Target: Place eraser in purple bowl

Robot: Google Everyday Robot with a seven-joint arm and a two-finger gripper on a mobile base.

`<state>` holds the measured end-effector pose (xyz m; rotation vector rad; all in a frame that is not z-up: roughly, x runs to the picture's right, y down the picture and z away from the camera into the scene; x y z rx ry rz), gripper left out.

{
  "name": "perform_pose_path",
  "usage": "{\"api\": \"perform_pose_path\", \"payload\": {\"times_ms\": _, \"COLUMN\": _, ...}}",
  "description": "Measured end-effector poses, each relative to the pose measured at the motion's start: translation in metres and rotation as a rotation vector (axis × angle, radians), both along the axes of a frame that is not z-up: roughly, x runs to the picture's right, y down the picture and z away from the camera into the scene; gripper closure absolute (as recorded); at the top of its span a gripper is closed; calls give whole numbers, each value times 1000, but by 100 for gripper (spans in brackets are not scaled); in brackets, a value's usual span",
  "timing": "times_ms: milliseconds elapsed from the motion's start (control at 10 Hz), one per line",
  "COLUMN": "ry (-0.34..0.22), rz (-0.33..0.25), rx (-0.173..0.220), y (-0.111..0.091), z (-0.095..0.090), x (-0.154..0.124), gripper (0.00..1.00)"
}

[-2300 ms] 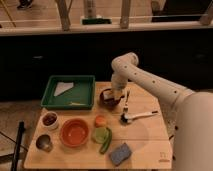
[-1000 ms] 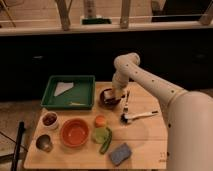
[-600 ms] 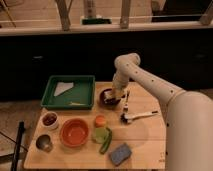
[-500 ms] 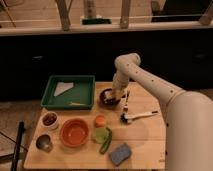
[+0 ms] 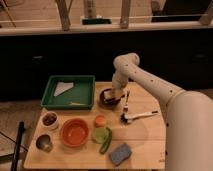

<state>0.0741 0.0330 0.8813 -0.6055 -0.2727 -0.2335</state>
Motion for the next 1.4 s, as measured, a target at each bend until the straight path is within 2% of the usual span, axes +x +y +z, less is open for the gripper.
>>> {"api": "perform_pose_path", "payload": {"times_ms": 200, "ry": 5, "rz": -6, "rx": 2, "y": 0, "z": 0, "x": -1, "gripper": 25}}
{"api": "perform_pose_path", "payload": {"times_ms": 300, "ry": 9, "rz": -11, "rx": 4, "y": -1, "z": 0, "x": -3, "gripper": 20}}
{"api": "perform_pose_path", "payload": {"times_ms": 1400, "ry": 12, "rz": -25, "rx": 6, "y": -7, "z": -1, "x": -3, "gripper": 20}}
